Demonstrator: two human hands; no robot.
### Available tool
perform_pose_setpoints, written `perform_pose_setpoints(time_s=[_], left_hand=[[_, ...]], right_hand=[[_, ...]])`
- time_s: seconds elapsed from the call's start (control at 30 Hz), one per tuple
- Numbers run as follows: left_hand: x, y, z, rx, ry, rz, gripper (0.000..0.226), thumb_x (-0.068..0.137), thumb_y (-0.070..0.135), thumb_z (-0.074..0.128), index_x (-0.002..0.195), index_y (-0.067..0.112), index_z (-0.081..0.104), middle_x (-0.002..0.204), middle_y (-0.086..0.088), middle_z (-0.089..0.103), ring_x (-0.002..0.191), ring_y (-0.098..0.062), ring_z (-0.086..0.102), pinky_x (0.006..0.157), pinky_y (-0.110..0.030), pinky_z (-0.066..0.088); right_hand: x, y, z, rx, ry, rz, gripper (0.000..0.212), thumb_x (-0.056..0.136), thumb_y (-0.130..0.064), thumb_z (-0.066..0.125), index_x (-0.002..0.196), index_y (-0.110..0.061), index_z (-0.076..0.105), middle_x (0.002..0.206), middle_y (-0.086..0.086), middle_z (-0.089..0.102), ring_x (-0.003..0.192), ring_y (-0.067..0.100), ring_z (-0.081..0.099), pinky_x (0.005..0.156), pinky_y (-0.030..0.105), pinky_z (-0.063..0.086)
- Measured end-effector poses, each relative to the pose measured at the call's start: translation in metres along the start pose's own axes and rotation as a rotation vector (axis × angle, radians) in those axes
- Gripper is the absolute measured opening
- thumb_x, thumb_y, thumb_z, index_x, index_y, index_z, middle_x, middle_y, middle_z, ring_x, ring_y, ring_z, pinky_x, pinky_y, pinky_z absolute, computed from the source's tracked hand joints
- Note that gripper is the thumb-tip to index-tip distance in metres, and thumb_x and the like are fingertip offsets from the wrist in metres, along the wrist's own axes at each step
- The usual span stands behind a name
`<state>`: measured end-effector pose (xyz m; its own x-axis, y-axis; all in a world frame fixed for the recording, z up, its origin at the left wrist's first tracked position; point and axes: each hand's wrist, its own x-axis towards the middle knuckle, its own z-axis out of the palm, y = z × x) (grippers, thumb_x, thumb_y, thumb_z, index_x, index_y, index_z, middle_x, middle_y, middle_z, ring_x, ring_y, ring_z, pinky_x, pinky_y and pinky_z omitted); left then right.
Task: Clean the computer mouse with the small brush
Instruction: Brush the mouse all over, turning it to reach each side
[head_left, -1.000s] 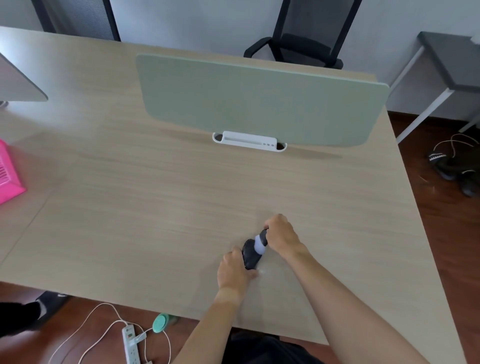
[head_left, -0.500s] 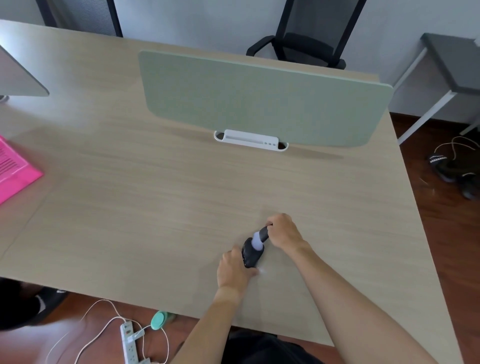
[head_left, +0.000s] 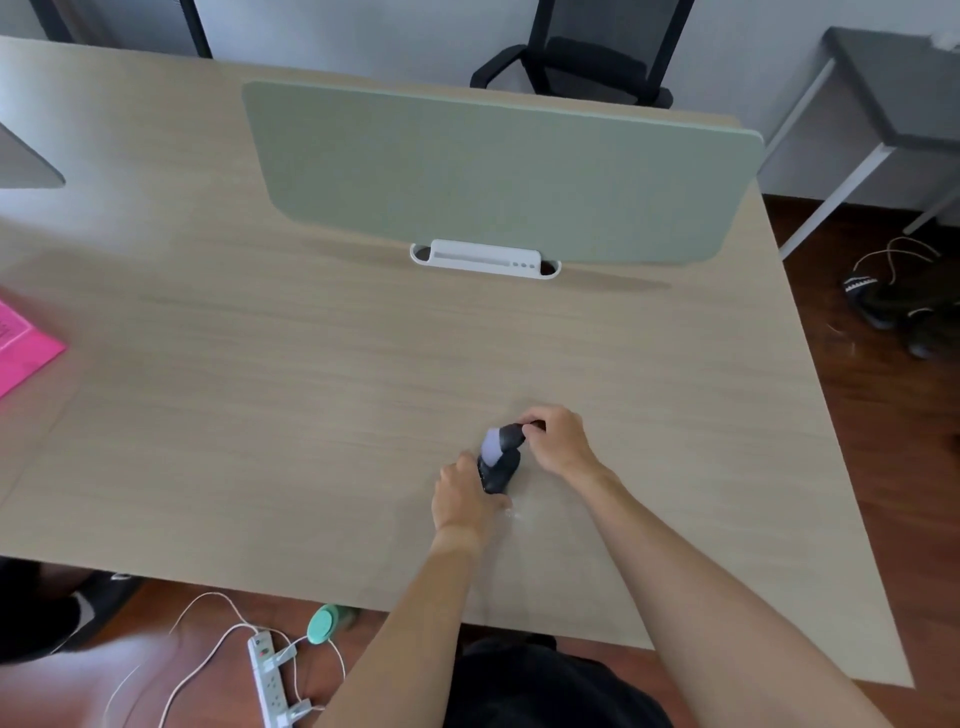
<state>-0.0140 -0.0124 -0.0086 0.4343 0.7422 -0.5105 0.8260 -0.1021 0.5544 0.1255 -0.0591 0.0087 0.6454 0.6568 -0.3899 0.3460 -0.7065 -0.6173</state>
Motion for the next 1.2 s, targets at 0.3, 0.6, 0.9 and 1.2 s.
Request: perform_pose_setpoints(time_s=[0.3,0.6,0.9,1.2], left_hand=[[0.006,-0.005,0.007,0.018,0.016,0.0,0.053,0.058,0.023,0.083,0.101,0.011,0.055,0.094,-0.007,0.065,0.088,-0.031,0.063,0.063,-0.033,0.051],[0.012,0.0,0.008,0.248,0.028,0.101,0.074,0.061,0.04,0.084,0.112,0.013,0.037,0.092,-0.007,0.064,0.086,-0.031,0.066,0.061,-0.036,0.052],[0.04,-0.002,-0.011,0.775,-0.126,0.58,0.078,0.078,0.027,0.069,0.142,0.03,0.025,0.147,0.0,0.028,0.111,-0.031,0.053,0.087,-0.043,0.049],[0.057,0.0,-0.022,0.614,-0.332,0.538,0.088,0.056,0.016,0.086,0.132,0.025,0.044,0.132,0.0,0.045,0.113,-0.03,0.056,0.093,-0.04,0.05]], right_hand=[[-0.018,0.025,0.001,-0.222,0.127,0.078,0.031,0.087,0.0,0.047,0.097,-0.011,0.074,0.105,0.009,0.068,0.094,0.028,0.062,0.08,0.035,0.049],[-0.029,0.03,0.016,-0.145,0.077,0.085,0.025,0.093,-0.011,0.049,0.095,-0.017,0.073,0.1,0.005,0.068,0.094,0.026,0.062,0.08,0.036,0.047],[-0.031,0.016,0.018,-0.055,0.028,0.029,0.024,0.085,-0.018,0.043,0.062,-0.022,0.051,0.084,0.009,0.059,0.081,0.034,0.058,0.068,0.036,0.046],[-0.037,0.014,0.008,-0.102,0.109,0.149,0.023,0.086,-0.013,0.048,0.088,-0.011,0.071,0.093,0.007,0.067,0.089,0.029,0.062,0.079,0.036,0.05]])
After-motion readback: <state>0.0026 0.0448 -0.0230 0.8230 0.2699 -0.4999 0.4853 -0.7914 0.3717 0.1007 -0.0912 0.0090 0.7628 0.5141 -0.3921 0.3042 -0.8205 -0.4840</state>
